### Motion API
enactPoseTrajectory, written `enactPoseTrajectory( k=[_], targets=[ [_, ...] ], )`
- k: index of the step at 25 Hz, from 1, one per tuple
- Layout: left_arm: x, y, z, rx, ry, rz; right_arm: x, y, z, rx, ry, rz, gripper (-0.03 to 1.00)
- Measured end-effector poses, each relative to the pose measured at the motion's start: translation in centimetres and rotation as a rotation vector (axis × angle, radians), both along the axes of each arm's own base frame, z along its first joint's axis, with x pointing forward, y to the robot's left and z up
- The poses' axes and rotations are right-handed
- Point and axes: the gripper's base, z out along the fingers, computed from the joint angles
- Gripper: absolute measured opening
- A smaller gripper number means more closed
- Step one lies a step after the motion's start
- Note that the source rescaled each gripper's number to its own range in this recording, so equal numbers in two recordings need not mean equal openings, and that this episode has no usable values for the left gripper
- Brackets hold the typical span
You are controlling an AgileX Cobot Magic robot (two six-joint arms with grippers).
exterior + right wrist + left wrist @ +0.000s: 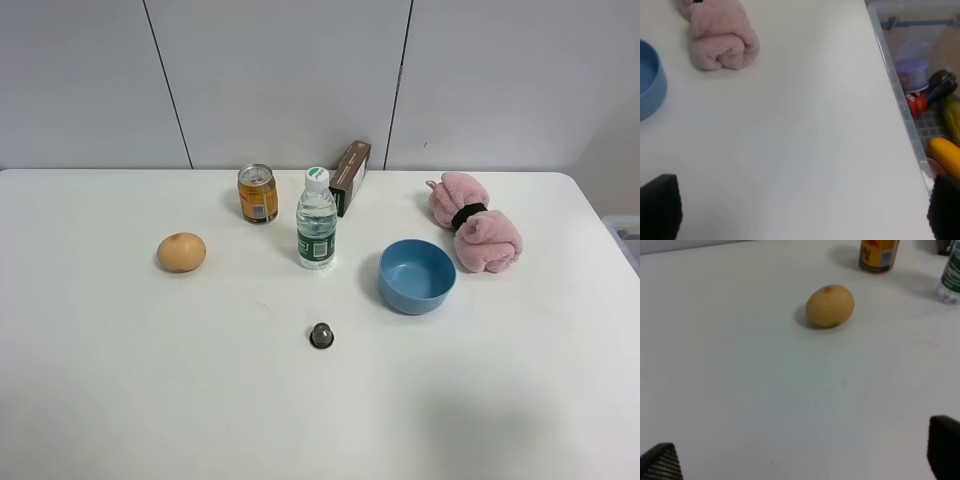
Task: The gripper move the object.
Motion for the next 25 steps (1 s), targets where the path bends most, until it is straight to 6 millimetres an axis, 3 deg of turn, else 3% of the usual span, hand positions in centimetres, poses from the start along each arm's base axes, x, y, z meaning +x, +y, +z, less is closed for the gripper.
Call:
enactPoseTrajectory(
  k=[7, 25],
  targets=[
    [0.0, 0.0, 0.0, 0.000, 0.000, 0.000, -1.8, 0.5, -0.7, 0.037, -0.151, 0.031, 1.00],
    [0.0, 0.0, 0.0, 0.000, 0.000, 0.000, -1.0, 0.5, -2.1, 0.043, -0.119, 0.036, 1.00]
  ],
)
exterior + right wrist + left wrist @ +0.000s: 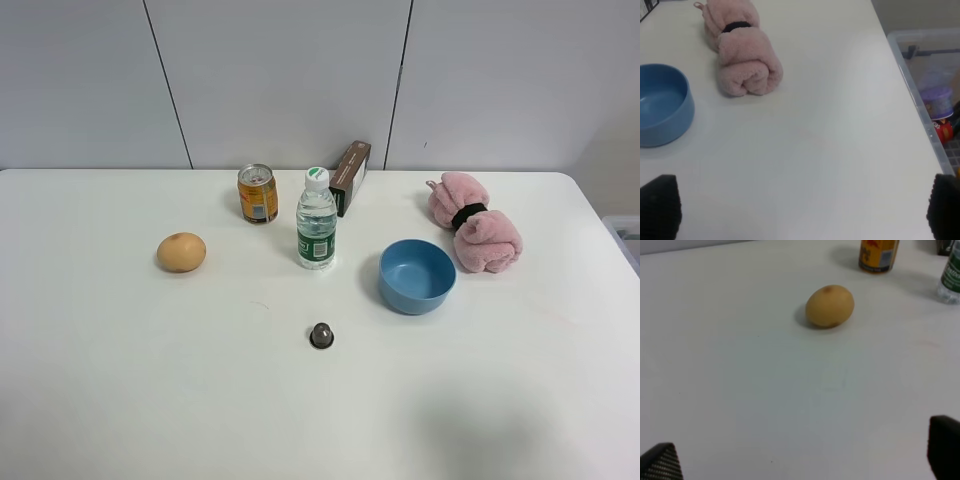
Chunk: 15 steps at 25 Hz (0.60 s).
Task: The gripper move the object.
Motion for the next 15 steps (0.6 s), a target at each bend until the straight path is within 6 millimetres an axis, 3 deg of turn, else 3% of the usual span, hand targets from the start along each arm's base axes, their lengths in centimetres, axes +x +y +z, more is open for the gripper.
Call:
enactPoseTrajectory(
  k=[15],
  targets=[
    [0.00, 0.00, 0.00, 0.000, 0.000, 0.000, 0.00, 0.00, 0.00, 0.000, 0.000, 0.000, 1.00]
  ],
)
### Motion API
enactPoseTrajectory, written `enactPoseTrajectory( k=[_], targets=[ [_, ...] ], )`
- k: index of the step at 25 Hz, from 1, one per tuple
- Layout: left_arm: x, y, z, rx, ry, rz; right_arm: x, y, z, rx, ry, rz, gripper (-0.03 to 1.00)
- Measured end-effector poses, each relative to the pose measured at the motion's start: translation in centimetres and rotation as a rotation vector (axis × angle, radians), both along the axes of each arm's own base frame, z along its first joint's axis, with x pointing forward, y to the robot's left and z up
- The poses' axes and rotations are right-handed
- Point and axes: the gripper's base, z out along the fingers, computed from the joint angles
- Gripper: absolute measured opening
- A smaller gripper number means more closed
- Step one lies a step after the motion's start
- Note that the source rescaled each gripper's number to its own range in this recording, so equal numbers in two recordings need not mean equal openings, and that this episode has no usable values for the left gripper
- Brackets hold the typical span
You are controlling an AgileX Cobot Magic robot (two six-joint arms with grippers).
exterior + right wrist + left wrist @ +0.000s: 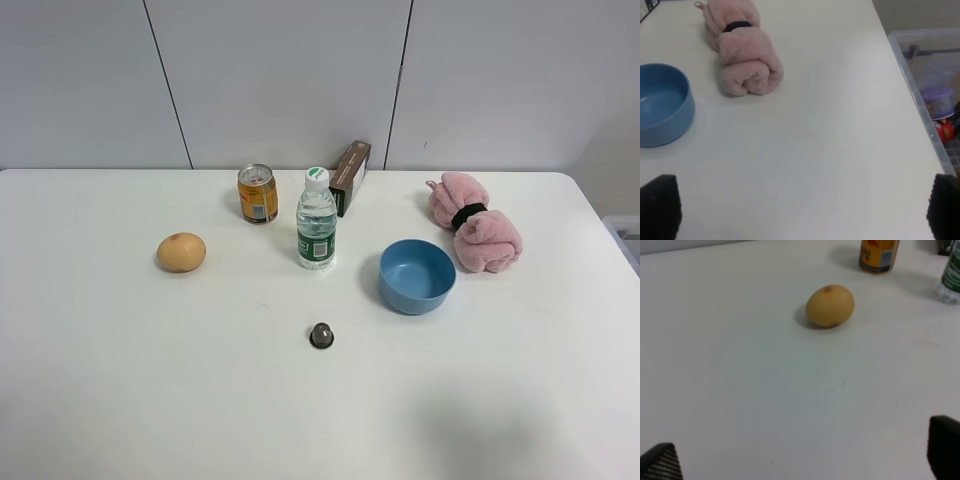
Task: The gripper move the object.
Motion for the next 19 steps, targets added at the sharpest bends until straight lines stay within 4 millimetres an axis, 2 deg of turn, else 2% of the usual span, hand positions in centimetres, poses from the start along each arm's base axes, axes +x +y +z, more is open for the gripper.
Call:
enactPoseTrajectory(
  k=[19],
  targets=[
    [0.00, 0.00, 0.00, 0.000, 0.000, 0.000, 0.00, 0.00, 0.00, 0.000, 0.000, 0.000, 1.00]
  ],
)
